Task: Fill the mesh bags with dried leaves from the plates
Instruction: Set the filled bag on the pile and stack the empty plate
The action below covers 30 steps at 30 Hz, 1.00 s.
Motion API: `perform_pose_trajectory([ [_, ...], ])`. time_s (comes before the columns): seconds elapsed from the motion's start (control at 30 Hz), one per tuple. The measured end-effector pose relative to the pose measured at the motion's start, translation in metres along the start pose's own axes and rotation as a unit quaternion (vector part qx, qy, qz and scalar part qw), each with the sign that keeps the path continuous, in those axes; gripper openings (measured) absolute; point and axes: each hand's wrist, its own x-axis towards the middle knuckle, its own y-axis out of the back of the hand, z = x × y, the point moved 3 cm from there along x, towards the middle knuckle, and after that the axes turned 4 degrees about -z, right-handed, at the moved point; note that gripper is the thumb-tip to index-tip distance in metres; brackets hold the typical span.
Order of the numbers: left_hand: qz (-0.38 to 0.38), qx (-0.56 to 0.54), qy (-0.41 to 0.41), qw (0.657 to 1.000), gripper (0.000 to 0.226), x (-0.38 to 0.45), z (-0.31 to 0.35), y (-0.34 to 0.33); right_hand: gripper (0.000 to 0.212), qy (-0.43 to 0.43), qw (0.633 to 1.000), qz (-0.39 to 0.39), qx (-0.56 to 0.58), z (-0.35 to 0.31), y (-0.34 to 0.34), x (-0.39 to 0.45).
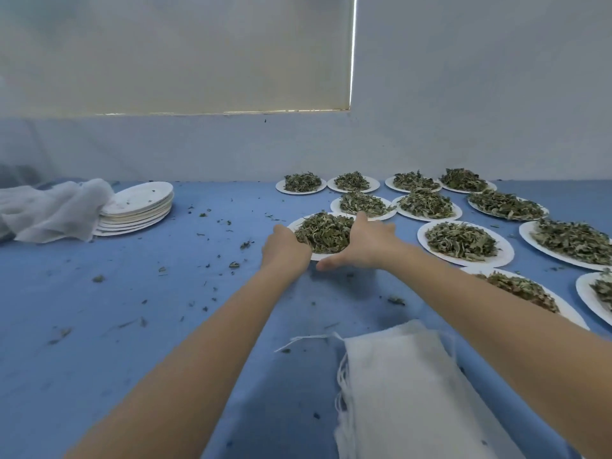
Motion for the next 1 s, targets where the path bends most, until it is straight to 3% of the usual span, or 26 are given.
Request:
perform_pose_trajectory([
  [0.37, 0.108, 0.032, 0.077, 0.991, 0.043, -0.056, -0.103, 0.107, 0.126, 0.121, 0.992, -0.045, -0.006, -0.127, -0.057, -0.054],
  [0.57, 0.091, 0.053, 0.118, 0.987, 0.043, -0.065, -0.133, 0.107, 0.123, 0.116, 0.991, -0.072, -0.011, -0.135, -0.087, -0.057],
  [0.7, 0.123, 0.122, 0.07, 0.982, 0.044, -0.075, -0.116, 0.106, 0.123, 0.143, 0.986, -0.086, 0.001, -0.123, -0.072, -0.062],
  [0.83, 0.141, 0.091, -0.046, 0.985, 0.054, -0.088, -0.069, 0.088, 0.087, 0.196, 0.98, -0.037, -0.013, -0.098, -0.033, -0.079],
  [1.0, 0.012, 0.056, -0.16, 0.985, 0.031, -0.108, -0.001, 0.029, 0.035, 0.239, 0.963, 0.0, -0.125, -0.046, 0.006, -0.115],
])
